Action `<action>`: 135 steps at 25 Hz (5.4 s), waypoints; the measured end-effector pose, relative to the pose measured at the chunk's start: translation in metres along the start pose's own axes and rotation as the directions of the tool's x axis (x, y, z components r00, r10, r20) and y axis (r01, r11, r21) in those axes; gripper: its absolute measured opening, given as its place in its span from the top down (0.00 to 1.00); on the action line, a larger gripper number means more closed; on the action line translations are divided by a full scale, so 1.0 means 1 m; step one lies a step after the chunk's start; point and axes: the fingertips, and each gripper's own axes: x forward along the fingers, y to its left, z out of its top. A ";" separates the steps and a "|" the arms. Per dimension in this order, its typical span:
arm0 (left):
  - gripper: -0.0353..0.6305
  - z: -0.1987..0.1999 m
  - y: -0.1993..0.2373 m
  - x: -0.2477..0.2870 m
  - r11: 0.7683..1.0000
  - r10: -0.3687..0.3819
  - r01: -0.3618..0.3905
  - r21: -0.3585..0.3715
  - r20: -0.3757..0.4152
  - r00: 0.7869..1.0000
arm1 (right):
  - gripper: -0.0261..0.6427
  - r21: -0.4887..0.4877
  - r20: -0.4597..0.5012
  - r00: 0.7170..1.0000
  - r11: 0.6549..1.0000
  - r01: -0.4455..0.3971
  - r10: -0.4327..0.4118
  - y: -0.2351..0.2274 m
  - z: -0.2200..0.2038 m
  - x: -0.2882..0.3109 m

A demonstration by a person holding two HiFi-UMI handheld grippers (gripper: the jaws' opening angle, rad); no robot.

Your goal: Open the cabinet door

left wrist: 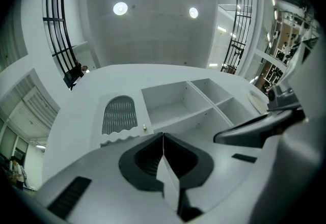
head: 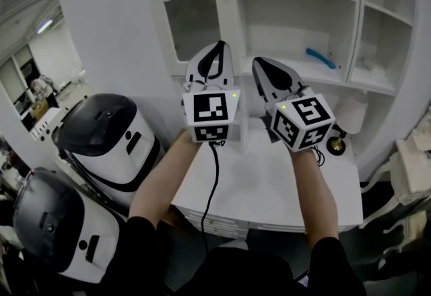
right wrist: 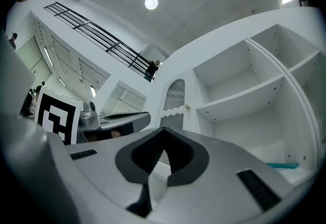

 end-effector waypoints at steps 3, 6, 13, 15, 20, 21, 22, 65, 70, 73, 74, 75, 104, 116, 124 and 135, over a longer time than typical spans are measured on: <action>0.93 0.000 0.012 0.015 1.000 0.002 -0.002 0.006 0.026 1.000 | 0.95 0.000 -0.002 1.000 1.000 0.014 -0.014 -0.013 -0.004 0.014; 0.93 -0.003 0.022 0.034 0.998 -0.010 0.008 0.055 0.039 0.999 | 0.95 -0.019 -0.018 1.000 1.000 0.014 -0.015 -0.023 -0.011 0.030; 0.93 -0.014 0.039 0.090 0.985 -0.089 0.079 0.151 0.054 0.995 | 0.95 -0.050 -0.045 0.999 0.998 0.028 -0.030 -0.044 -0.030 0.069; 0.92 -0.015 0.044 0.106 0.981 -0.100 0.087 0.174 0.066 0.993 | 0.95 -0.055 -0.055 0.998 0.998 0.036 -0.039 -0.053 -0.032 0.076; 0.83 -0.013 0.053 0.141 0.977 -0.129 0.106 0.185 0.114 0.985 | 0.95 -0.041 -0.044 0.999 0.999 0.026 -0.027 -0.068 -0.035 0.093; 0.83 -0.014 0.053 0.147 0.974 -0.133 0.108 0.201 0.116 0.984 | 0.95 -0.040 -0.041 0.999 0.999 0.020 -0.022 -0.069 -0.037 0.096; 0.82 -0.015 0.054 0.153 0.970 -0.134 0.106 0.217 0.117 0.984 | 0.95 -0.040 -0.041 0.999 0.999 0.017 -0.019 -0.070 -0.038 0.099; 0.83 -0.001 0.070 0.203 0.949 -0.218 0.174 0.261 0.150 0.964 | 0.79 -0.028 -0.040 0.993 0.994 -0.108 0.107 -0.086 -0.071 0.159; 0.83 0.004 0.070 0.194 0.951 -0.245 0.203 0.233 0.166 0.955 | 0.77 -0.020 -0.078 0.992 0.995 -0.102 0.100 -0.087 -0.083 0.159; 0.83 0.006 0.071 0.190 0.955 -0.249 0.212 0.208 0.172 0.953 | 0.77 -0.041 -0.116 0.986 0.991 -0.126 0.121 -0.074 -0.094 0.162; 0.83 0.007 0.071 0.188 0.957 -0.247 0.211 0.200 0.172 0.954 | 0.77 -0.026 -0.115 0.986 0.992 -0.127 0.124 -0.071 -0.095 0.162; 0.83 0.008 0.070 0.186 0.958 -0.244 0.209 0.196 0.174 0.954 | 0.77 0.001 -0.107 0.987 0.992 -0.124 0.124 -0.070 -0.095 0.160; 0.82 0.039 0.101 0.109 0.981 -0.107 0.097 0.169 0.051 0.993 | 0.84 0.195 -0.118 0.987 0.977 -0.083 0.108 0.009 -0.066 0.126; 0.94 0.010 0.127 0.069 0.992 -0.065 0.068 0.110 -0.036 0.997 | 0.85 0.195 -0.097 0.995 0.981 -0.014 0.034 0.049 -0.057 0.116; 0.94 0.033 0.150 0.045 0.983 -0.171 0.163 0.081 0.097 0.980 | 0.85 0.156 -0.048 0.996 0.985 0.077 -0.070 0.093 -0.044 0.115; 0.94 0.018 0.200 0.001 0.961 -0.263 0.273 -0.033 0.181 0.948 | 0.85 0.100 -0.039 0.989 0.985 0.143 -0.140 0.167 -0.033 0.129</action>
